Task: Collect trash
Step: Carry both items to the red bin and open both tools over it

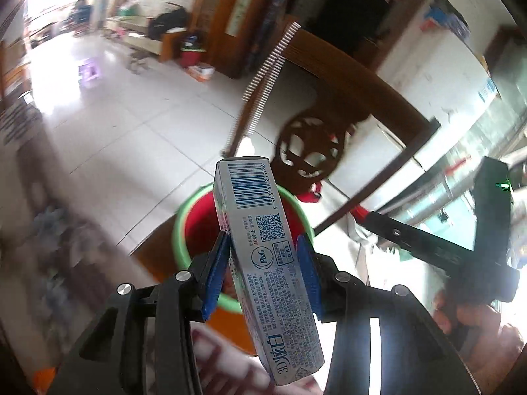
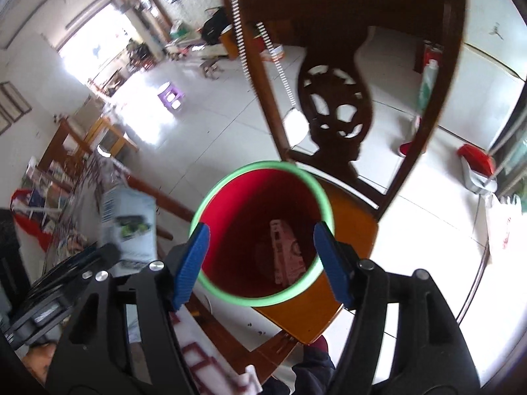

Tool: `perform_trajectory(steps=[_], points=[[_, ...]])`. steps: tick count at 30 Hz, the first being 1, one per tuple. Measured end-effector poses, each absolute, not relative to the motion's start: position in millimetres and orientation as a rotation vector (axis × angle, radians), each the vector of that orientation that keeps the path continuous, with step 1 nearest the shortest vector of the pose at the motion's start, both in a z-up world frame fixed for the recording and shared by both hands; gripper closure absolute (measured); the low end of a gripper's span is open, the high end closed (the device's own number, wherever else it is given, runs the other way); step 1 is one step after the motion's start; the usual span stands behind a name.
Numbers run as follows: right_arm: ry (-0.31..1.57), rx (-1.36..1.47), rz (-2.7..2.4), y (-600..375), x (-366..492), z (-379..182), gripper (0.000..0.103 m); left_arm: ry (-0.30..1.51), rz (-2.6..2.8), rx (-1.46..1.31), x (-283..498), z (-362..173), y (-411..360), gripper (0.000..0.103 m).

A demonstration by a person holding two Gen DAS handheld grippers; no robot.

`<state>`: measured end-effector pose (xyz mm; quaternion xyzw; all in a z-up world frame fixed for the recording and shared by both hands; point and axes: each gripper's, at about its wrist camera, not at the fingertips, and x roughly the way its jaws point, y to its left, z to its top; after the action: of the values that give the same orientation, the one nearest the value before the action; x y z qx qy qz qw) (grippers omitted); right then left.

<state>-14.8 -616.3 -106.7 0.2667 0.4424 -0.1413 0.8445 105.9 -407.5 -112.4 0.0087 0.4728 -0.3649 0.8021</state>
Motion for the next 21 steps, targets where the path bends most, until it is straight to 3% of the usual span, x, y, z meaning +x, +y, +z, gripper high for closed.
perform_trajectory(steps=[2, 3, 6, 14, 21], points=[[0.925, 0.569, -0.314, -623, -21, -105, 0.039, 0.997, -0.78, 0.044, 108, -111, -419, 0.057], [0.924, 0.569, -0.316, -624, -23, -105, 0.039, 0.991, -0.783, 0.045, 110, -110, -423, 0.047], [0.918, 0.569, -0.314, -625, -27, -105, 0.037, 0.967, -0.785, 0.029, 109, -101, -424, 0.037], [0.917, 0.523, -0.225, -596, -10, -99, 0.037, 0.915, -0.69, -0.016, 90, -76, -381, 0.037], [0.936, 0.45, -0.09, -539, 21, -92, 0.036, 0.872, -0.461, -0.188, 69, -55, -279, 0.038]])
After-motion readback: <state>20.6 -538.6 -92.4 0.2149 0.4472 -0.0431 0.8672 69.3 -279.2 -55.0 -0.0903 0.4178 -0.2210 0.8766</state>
